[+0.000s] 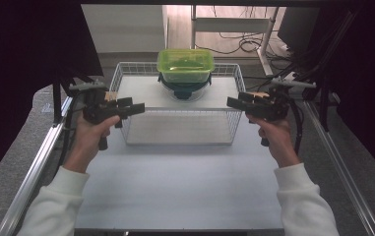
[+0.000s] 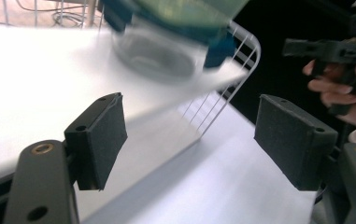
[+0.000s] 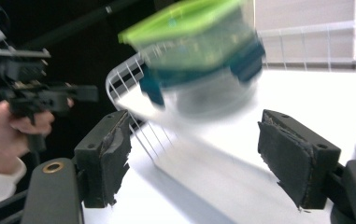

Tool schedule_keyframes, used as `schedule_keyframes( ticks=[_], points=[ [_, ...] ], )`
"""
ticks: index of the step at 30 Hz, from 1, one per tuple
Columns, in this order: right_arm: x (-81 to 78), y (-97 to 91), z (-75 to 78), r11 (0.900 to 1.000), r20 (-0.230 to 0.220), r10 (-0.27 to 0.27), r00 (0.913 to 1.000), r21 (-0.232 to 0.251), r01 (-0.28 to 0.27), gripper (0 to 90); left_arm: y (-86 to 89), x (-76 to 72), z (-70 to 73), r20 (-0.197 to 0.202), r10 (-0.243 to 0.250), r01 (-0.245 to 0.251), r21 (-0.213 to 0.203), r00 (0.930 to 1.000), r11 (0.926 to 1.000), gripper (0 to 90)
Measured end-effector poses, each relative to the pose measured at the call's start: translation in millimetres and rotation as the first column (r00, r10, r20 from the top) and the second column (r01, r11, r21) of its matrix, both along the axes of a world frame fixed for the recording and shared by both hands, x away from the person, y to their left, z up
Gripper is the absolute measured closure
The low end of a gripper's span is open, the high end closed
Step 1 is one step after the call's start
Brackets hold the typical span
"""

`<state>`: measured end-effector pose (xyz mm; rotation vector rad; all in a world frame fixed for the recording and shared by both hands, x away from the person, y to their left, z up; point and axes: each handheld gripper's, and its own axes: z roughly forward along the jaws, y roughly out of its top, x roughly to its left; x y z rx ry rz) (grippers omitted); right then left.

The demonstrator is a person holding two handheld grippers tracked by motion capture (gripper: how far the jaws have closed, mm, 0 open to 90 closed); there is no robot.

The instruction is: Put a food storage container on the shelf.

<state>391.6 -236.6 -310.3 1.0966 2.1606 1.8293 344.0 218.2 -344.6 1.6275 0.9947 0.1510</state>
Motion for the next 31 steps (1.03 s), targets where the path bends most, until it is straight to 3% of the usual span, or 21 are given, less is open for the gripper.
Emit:
schedule_keyframes(
  ticks=[7, 9, 17, 22, 26, 31],
  points=[
    [-33.0, -12.1, -34.4, 0.9921, 0.025, -0.016, 0.9996, -0.124, 0.019, 25.1, 3.2, -27.3, -37.7, -0.013, 0.015, -0.014, 0.054, 0.9998, 0.9984, 24.7],
    [-40.2, -15.4, -46.4, 0.9890, 0.021, -0.019, 0.9996, -0.146, 0.022, 25.1, 3.2, -34.1, -49.4, -0.026, 0.018, -0.017, 0.052, 0.9995, 0.9985, 25.0],
    [-63.6, -26.7, -99.7, 0.9770, -0.054, -0.032, 0.9980, -0.212, 0.020, 24.9, -2.7, -60.4, -97.3, -0.079, 0.014, -0.004, 0.127, 0.9968, 0.9919, 24.8],
    [-68.0, -27.7, -116.2, 0.9705, -0.070, -0.037, 0.9969, -0.240, 0.019, 23.8, -2.1, -61.4, -105.3, -0.102, 0.035, -0.021, 0.130, 0.9941, 0.9913, 25.1],
    [-68.0, -24.4, -119.2, 0.9635, -0.062, -0.041, 0.9973, -0.267, 0.023, 22.2, -5.7, -62.4, -110.7, -0.116, 0.044, -0.024, 0.167, 0.9923, 0.9857, 25.0],
    [-70.6, -25.5, -118.9, 0.9594, -0.039, -0.056, 0.9977, -0.279, 0.043, 21.2, -7.7, -62.6, -112.4, -0.124, 0.041, -0.020, 0.166, 0.9915, 0.9859, 24.4]
  ],
)
